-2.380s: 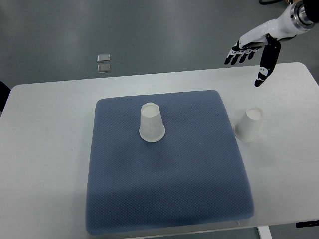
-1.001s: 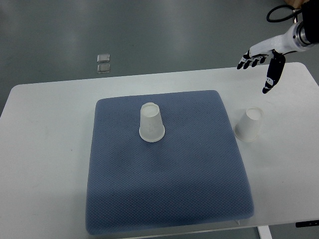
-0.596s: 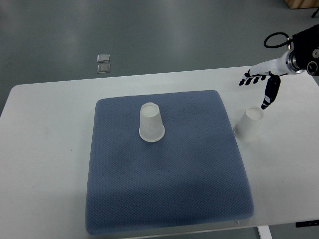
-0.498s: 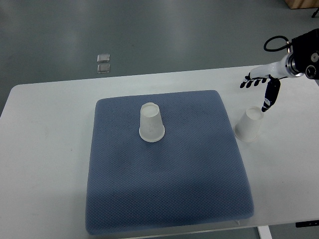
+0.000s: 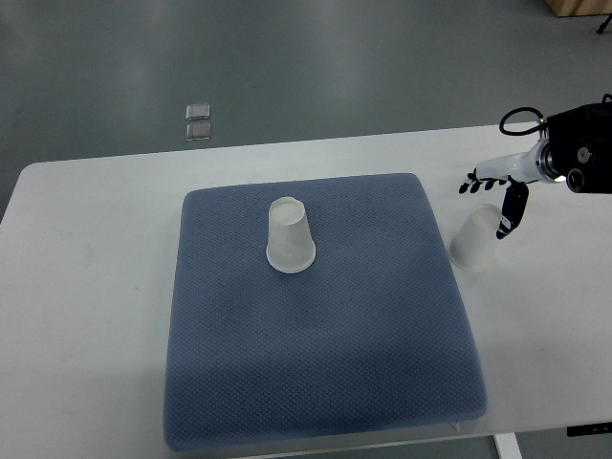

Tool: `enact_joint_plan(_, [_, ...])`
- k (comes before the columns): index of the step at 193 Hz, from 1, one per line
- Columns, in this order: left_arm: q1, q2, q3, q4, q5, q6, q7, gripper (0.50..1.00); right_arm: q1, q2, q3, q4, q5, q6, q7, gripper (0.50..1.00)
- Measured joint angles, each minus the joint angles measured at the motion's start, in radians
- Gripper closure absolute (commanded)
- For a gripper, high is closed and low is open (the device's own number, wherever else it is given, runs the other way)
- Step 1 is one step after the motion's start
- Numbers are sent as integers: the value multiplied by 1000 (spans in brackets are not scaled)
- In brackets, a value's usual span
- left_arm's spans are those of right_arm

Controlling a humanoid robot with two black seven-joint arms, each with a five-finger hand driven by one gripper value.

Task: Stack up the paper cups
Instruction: 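Lower the right hand down toward the loose white paper cup, then close the right hand's fingers around the loose paper cup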

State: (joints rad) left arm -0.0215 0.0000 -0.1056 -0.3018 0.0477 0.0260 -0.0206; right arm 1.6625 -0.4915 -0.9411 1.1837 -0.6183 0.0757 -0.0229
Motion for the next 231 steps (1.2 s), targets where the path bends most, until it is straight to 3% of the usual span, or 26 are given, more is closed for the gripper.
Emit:
enact_joint_plan(93, [1, 0, 0, 0, 0, 1, 0, 500, -76, 29, -1, -45, -4, -34, 0, 599])
enact_joint_plan(110, [1, 0, 0, 1, 0, 1, 0, 500, -78, 33, -1, -51, -4, -37, 0, 630])
enact_joint_plan(189, [1, 0, 0, 2, 0, 0, 1, 500, -90, 39, -1, -62, -3, -38, 0, 673])
enact_joint_plan(231, [1, 0, 0, 3, 0, 0, 1, 500, -91, 49, -1, -62, -3, -39, 0, 844])
